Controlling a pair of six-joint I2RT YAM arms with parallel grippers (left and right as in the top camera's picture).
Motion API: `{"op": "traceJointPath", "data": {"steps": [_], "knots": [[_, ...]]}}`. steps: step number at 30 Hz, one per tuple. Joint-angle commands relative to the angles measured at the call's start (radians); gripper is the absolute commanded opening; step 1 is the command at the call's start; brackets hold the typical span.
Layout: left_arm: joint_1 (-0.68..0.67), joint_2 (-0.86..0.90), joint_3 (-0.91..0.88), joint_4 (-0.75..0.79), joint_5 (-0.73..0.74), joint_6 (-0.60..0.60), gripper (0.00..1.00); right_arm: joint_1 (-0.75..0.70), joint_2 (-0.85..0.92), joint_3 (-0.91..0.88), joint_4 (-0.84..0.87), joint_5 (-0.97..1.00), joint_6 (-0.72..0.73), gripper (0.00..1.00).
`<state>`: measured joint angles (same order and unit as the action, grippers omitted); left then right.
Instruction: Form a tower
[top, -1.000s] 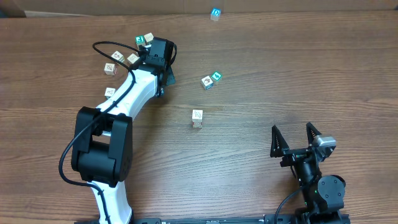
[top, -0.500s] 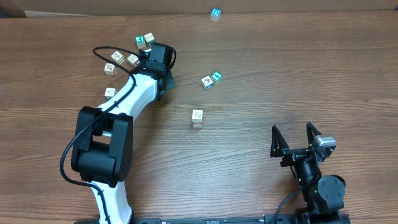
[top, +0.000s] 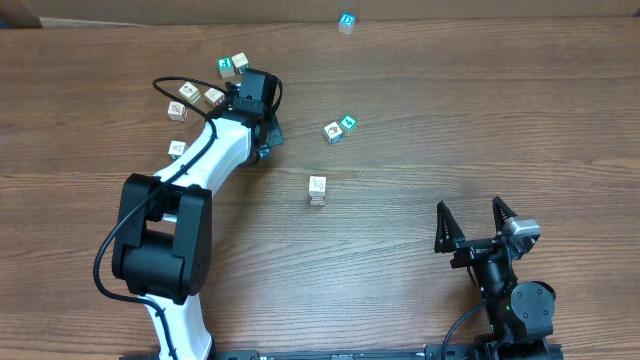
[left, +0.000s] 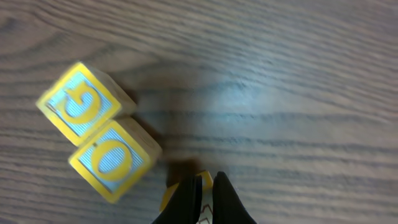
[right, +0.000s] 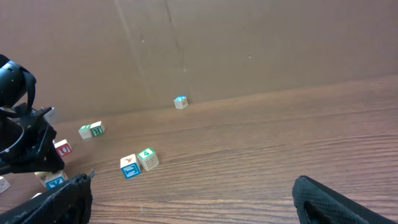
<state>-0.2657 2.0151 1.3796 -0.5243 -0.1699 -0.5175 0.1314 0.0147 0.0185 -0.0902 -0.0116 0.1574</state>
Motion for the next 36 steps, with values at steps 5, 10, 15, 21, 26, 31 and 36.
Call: {"op": "traceJointPath", "data": {"steps": [5, 10, 15, 21, 26, 31, 36], "knots": [[-0.003, 0.027, -0.027, -0.061, 0.173, 0.024, 0.04, -0.003, -0.012, -0.010, 0.006, 0.000, 0.005, 1.00], [-0.003, 0.027, -0.027, -0.087, 0.209, 0.024, 0.04, -0.003, -0.012, -0.010, 0.006, 0.000, 0.005, 1.00], [-0.003, 0.027, -0.027, -0.104, 0.224, 0.024, 0.04, -0.003, -0.012, -0.010, 0.006, 0.000, 0.005, 1.00], [-0.003, 0.027, -0.027, -0.103, 0.223, 0.024, 0.04, -0.003, -0.012, -0.010, 0.006, 0.000, 0.005, 1.00], [-0.002, 0.023, -0.002, -0.095, 0.222, 0.024, 0.04, -0.003, -0.012, -0.010, 0.006, 0.000, 0.005, 1.00], [-0.002, -0.004, 0.080, -0.132, 0.223, 0.024, 0.04, -0.003, -0.012, -0.010, 0.006, 0.000, 0.005, 1.00], [-0.017, -0.013, 0.101, -0.136, 0.223, 0.024, 0.04, -0.003, -0.012, -0.010, 0.006, 0.000, 0.005, 1.00]]}}
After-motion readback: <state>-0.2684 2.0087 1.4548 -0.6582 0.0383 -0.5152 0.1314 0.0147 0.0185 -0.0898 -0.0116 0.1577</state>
